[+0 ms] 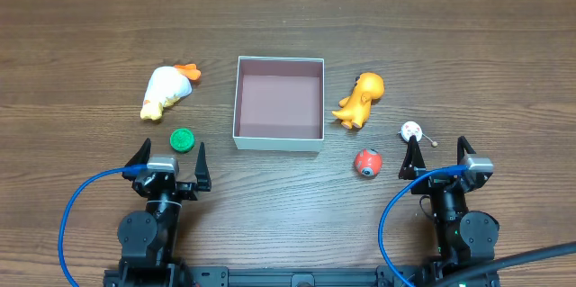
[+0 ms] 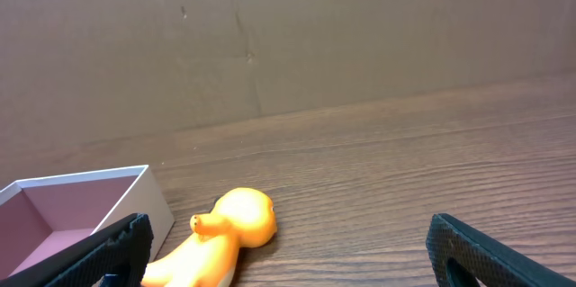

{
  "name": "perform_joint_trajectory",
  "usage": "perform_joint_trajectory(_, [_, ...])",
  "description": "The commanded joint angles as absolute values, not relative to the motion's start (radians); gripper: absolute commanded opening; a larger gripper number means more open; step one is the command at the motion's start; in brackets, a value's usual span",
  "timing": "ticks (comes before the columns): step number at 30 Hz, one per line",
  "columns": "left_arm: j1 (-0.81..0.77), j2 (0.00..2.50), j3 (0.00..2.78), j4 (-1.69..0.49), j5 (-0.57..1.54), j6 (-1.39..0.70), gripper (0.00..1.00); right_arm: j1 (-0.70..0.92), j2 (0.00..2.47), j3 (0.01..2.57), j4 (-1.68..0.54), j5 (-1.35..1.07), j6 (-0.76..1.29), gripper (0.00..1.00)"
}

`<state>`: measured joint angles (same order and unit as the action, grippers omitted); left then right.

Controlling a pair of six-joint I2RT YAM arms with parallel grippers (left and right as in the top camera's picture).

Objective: Pack container

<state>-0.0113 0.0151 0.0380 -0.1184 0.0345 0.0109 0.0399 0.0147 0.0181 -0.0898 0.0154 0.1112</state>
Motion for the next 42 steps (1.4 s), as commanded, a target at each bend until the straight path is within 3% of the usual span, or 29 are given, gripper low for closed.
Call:
perform_joint_trajectory(1, [-0.004,0.004,0.024,-0.112,0.049,0.031,1.0,0.037,0.007,0.008,-0.081,0.02,0.116,1.0])
perform_joint_trajectory(10, [-0.004,0.004,0.024,-0.112,0.049,0.031,1.0,0.037,0.007,0.027,0.002,-0.122,0.134,1.0])
perform_joint_trajectory(18, [-0.004,0.004,0.024,-0.112,0.049,0.031,1.0,0.038,0.211,0.336,-0.155,-0.039,0.084,1.0])
perform_joint_trajectory(23, [-0.004,0.004,0.024,-0.112,0.049,0.031,1.0,0.038,0.55,0.693,-0.42,-0.039,0.07,1.0])
perform_joint_trajectory(32, [-0.004,0.004,0.024,-0.112,0.049,0.031,1.0,0.038,1.219,1.388,-1.172,-0.039,0.07,1.0])
perform_joint_trajectory(42, [-0.004,0.004,0.024,-0.112,0.049,0.031,1.0,0.038,1.523,1.477,-1.298,-0.02,0.057,1.0])
